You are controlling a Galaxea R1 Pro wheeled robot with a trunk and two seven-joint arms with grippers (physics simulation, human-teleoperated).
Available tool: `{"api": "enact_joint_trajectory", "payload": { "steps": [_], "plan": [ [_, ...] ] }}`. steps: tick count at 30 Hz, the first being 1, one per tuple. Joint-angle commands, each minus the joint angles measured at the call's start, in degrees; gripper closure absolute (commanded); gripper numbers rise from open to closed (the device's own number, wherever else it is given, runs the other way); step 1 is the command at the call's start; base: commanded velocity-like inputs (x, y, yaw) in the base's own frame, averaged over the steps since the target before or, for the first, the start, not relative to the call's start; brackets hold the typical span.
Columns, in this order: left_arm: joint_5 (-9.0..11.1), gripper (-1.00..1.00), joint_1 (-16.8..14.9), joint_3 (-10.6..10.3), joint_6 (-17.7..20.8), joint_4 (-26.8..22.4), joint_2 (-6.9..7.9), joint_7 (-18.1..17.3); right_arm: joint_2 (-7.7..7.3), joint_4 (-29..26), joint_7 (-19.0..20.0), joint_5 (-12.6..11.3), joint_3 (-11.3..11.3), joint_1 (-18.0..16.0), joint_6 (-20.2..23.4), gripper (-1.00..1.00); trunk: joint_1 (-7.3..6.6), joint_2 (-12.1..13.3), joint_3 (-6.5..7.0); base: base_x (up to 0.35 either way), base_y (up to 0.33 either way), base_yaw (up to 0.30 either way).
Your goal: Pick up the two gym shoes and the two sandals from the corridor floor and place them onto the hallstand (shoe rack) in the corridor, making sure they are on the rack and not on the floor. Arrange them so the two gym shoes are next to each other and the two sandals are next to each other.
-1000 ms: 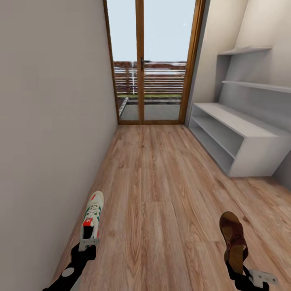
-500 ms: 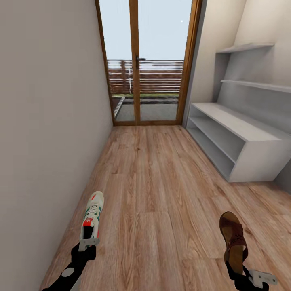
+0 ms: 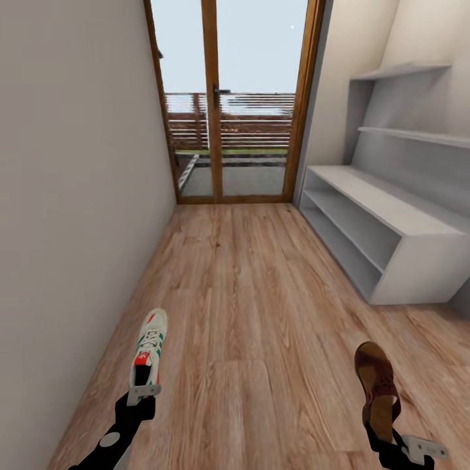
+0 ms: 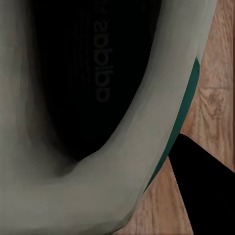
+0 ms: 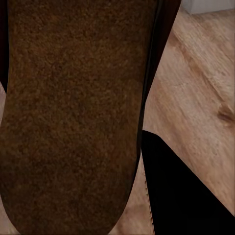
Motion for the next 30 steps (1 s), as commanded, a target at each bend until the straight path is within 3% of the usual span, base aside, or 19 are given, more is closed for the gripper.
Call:
{"api": "enact_joint_trajectory", "payload": {
  "steps": [1, 30],
  "plan": [
    [0.2, 1.0, 0.0, 0.0, -0.2, 0.0, 0.0, 0.1, 0.03, 0.1, 0.5, -0.1, -0.3, -0.1, -0.1, 1.0, 0.02, 0.0, -0.05, 0.306, -0.141, 0.0],
    [0.2, 1.0, 0.0, 0.0, -0.3, 0.0, 0.0, 0.0, 0.03, 0.2, 0.5, -0.1, -0.3, -0.1, -0.2, 1.0, 0.02, 0.0, 0.37, 0.309, -0.141, 0.0]
  ]
}}
